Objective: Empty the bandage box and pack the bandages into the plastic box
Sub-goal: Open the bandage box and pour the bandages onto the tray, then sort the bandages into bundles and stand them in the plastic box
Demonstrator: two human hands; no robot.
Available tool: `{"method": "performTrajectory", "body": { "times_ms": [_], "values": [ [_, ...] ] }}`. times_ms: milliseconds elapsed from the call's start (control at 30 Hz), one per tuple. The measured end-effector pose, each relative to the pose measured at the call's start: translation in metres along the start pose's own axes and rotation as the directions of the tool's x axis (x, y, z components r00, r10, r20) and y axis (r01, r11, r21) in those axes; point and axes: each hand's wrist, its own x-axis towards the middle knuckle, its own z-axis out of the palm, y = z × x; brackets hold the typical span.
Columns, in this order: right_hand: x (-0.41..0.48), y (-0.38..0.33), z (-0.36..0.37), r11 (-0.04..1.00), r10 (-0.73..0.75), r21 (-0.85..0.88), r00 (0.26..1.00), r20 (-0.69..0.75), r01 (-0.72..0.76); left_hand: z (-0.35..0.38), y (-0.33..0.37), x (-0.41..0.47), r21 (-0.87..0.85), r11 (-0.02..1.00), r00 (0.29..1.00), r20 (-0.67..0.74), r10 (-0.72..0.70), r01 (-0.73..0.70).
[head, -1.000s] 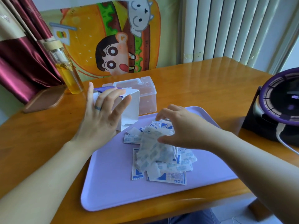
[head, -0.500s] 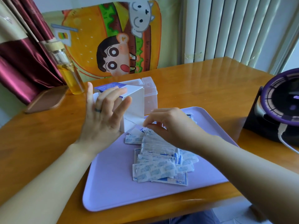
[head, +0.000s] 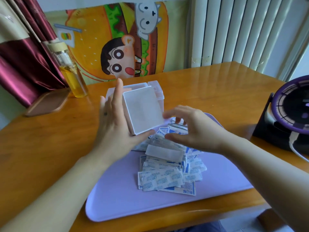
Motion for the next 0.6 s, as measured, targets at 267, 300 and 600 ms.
{"method": "performTrajectory", "body": {
  "times_ms": [267, 300, 600],
  "values": [
    [0.015, 0.011, -0.006, 0.918, 0.103, 0.368, 0.984, 0.148, -0.151, -0.005, 0.033, 0.013, -0.578, 0.796, 0.981, 0.162, -0.104, 0.180],
    [0.017, 0.011, -0.009, 0.906, 0.097, 0.397, 0.985, 0.143, -0.147, -0.007, 0.033, 0.016, -0.587, 0.786, 0.979, 0.174, -0.109, 0.192],
    [0.047, 0.045, -0.019, 0.831, 0.383, 0.507, 0.896, -0.225, -0.228, 0.004, -0.005, 0.045, -0.207, 0.921, 0.928, 0.253, -0.274, 0.329]
  ]
}}
